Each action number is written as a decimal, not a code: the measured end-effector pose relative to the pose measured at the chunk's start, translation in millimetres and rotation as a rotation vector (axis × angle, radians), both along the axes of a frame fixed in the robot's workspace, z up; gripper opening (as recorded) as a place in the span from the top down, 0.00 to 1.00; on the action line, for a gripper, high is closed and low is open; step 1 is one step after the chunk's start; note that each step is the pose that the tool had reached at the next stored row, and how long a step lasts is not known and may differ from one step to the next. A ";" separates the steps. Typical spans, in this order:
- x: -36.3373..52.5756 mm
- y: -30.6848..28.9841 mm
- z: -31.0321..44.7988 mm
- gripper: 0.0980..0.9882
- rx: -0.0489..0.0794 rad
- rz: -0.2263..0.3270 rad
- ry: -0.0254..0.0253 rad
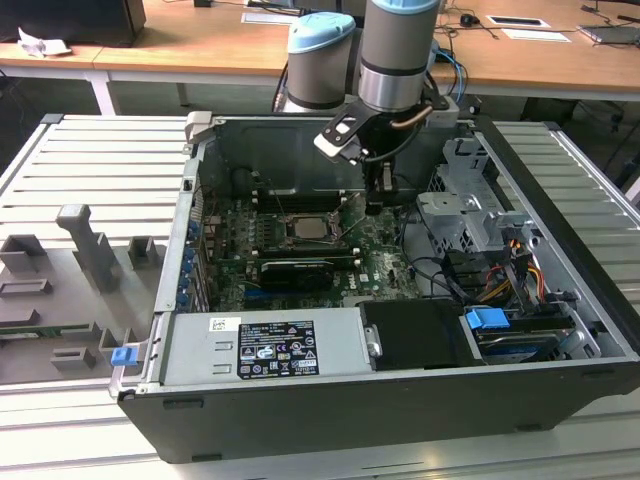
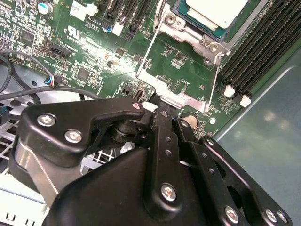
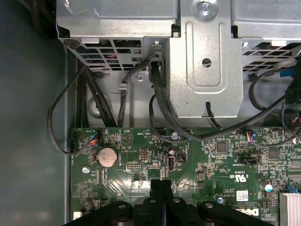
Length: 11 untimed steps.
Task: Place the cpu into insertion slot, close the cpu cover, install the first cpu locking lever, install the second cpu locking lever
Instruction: 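Close the cpu cover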
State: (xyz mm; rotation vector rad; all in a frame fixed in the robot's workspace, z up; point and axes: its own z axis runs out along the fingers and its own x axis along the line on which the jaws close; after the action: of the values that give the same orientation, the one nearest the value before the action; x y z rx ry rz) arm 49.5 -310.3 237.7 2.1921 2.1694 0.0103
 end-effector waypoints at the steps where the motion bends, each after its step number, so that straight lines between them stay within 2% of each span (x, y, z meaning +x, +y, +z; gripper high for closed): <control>1: -0.4 0.0 -0.1 0.99 0.000 0.000 0.0001; 11: -1.6 0.0 -2.0 0.99 0.000 0.000 0.0000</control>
State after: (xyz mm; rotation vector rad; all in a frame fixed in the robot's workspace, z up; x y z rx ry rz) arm 47.9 -310.3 235.7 2.1918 2.1697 0.0103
